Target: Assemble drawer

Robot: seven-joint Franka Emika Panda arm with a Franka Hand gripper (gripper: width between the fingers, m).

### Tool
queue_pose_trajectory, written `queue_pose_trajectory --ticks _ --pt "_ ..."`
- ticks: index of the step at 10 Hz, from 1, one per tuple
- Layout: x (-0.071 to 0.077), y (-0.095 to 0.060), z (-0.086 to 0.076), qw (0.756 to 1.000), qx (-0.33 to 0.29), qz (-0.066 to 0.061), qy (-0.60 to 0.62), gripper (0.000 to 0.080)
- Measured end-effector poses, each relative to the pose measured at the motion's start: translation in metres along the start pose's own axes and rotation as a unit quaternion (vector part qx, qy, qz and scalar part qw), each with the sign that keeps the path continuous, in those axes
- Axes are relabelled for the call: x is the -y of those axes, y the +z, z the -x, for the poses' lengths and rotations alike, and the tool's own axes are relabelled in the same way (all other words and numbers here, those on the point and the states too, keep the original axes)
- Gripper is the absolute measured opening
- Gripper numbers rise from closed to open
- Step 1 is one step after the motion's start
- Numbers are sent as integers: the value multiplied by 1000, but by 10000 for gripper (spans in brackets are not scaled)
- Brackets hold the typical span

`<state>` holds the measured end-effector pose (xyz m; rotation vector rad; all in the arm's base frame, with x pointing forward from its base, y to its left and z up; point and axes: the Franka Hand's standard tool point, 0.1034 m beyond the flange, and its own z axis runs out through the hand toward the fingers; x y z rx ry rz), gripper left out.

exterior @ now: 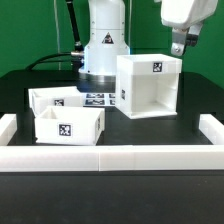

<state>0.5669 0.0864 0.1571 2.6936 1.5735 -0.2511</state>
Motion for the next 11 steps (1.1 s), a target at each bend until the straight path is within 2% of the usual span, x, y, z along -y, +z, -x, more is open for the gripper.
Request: queue_pose_trajectory --ticks 6,9,11 --pt "2 1 1 1000 1 -2 0 650" --pt "18 2 28 999 -17 3 34 650" --pt "22 2 30 993 -30 -1 111 650"
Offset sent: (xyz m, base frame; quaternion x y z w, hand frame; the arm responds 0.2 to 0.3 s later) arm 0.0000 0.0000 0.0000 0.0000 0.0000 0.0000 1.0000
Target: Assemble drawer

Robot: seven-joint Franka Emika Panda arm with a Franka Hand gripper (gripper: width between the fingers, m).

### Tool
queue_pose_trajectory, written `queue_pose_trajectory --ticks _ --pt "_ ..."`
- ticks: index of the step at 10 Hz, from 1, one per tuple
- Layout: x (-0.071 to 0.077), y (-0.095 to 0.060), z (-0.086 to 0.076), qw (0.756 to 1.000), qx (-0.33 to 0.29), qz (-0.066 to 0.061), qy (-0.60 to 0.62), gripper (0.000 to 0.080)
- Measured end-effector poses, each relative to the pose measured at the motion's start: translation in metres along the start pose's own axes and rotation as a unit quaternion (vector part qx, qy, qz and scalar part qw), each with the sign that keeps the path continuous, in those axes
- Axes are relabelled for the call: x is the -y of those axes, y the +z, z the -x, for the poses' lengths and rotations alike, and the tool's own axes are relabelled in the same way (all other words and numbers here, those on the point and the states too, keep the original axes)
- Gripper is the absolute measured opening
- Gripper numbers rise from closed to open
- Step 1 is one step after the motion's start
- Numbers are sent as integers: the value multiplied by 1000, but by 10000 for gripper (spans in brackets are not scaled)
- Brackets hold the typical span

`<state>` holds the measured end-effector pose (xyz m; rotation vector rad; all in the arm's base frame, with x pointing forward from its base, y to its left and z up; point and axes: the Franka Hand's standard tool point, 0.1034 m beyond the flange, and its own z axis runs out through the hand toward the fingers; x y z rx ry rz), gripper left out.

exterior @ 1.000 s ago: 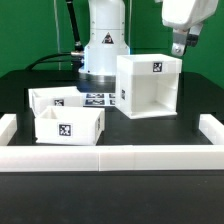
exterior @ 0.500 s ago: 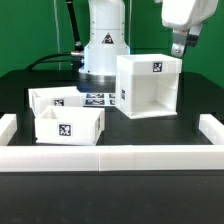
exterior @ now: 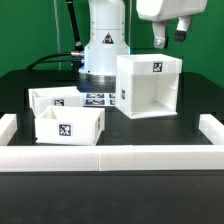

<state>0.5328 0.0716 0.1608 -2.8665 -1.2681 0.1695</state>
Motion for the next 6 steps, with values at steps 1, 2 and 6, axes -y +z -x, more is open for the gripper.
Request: queue_pose_trajectory --ticks 1,2,6 --pt "0 0 0 1000 0 0 29 650" --pt "0 0 0 999 0 0 50 650" --pt "20 3 8 984 -9 7 175 650"
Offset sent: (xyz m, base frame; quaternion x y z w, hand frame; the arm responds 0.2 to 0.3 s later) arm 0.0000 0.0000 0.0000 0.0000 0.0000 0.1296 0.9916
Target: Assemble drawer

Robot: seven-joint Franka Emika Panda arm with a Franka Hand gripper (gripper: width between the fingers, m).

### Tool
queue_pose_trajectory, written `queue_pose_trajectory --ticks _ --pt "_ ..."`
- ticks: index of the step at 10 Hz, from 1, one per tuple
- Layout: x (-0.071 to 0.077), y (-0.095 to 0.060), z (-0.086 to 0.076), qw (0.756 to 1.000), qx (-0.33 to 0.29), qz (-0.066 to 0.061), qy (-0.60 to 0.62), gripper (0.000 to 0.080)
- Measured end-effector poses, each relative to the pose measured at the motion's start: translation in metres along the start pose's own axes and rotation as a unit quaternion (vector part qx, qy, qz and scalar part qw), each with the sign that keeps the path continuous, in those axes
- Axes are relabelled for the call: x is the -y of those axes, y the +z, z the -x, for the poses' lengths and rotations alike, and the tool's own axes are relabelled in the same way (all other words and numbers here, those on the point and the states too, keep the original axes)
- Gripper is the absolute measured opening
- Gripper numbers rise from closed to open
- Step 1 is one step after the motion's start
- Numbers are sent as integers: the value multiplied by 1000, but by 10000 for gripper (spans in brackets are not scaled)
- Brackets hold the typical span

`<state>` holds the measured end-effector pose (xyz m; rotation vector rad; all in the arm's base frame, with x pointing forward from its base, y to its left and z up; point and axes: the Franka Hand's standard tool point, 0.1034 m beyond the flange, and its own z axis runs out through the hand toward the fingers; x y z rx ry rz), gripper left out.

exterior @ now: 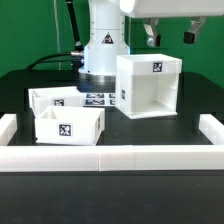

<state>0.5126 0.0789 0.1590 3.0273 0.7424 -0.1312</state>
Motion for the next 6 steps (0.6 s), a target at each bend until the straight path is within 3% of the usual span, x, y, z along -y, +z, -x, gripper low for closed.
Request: queue_pose_trajectory --ticks 2,6 --pt "20 5 25 1000 -1 2 -2 650" --pt "32 9 50 1000 8 -10 17 650"
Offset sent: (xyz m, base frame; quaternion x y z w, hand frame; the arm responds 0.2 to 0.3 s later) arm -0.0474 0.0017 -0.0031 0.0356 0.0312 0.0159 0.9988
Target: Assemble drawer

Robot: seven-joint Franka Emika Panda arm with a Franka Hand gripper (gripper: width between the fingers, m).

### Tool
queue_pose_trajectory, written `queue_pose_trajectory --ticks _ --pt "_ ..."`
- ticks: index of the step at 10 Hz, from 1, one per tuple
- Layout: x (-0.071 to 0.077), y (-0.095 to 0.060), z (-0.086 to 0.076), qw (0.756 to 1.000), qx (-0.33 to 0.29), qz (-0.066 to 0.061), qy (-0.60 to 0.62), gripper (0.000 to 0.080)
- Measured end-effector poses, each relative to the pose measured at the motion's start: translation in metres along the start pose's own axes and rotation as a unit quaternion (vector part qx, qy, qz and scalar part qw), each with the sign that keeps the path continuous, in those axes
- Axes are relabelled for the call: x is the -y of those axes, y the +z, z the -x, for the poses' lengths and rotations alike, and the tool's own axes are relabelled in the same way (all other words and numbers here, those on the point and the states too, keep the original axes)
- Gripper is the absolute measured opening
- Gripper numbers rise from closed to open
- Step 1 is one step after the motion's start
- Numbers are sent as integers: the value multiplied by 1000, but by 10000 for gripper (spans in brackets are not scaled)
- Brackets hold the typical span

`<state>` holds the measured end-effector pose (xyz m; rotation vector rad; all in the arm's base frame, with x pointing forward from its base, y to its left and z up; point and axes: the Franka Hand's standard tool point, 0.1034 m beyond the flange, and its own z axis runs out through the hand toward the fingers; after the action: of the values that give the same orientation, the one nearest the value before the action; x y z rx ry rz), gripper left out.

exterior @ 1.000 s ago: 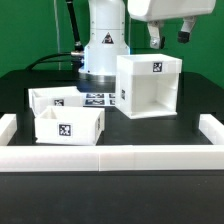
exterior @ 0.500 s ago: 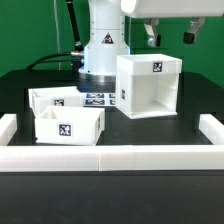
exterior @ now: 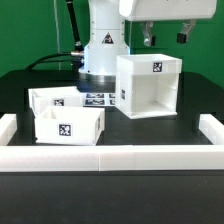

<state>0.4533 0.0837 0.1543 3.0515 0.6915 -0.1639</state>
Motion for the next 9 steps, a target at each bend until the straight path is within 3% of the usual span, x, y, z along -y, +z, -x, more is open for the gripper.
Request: queue_pose_trajectory --ticks 4,5,7,9 --pt "0 1 0 1000 -1 0 1 650" --pt "5 5 7 1000 1 -3 12 650" --pt "31 15 34 1000 -2 -10 19 650" --pt "49 27 49 1000 -6 -15 22 650"
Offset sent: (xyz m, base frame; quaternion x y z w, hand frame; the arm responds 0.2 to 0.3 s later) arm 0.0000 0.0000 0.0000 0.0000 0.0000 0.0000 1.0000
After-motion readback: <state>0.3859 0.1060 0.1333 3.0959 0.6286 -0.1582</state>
